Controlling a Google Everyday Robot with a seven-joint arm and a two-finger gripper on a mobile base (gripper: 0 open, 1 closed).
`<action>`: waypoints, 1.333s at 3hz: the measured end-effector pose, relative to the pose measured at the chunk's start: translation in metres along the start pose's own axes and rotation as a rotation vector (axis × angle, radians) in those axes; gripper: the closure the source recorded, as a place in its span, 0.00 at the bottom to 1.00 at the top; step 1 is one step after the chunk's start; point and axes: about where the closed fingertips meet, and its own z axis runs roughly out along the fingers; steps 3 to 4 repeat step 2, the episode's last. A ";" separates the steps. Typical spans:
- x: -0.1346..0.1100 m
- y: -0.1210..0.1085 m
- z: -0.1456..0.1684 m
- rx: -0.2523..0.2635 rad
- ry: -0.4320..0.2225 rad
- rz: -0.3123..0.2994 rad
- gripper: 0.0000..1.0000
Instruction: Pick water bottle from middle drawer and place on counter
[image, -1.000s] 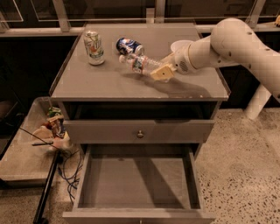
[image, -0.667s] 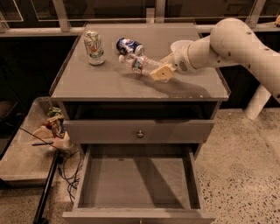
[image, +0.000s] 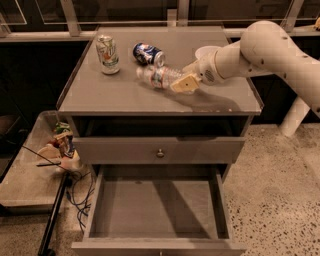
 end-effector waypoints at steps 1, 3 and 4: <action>0.000 0.000 0.000 0.000 0.000 0.000 0.00; 0.000 0.000 0.000 0.000 0.000 0.000 0.00; 0.000 0.000 0.000 0.000 0.000 0.000 0.00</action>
Offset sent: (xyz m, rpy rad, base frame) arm 0.0000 0.0000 0.0000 0.0000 0.0000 0.0000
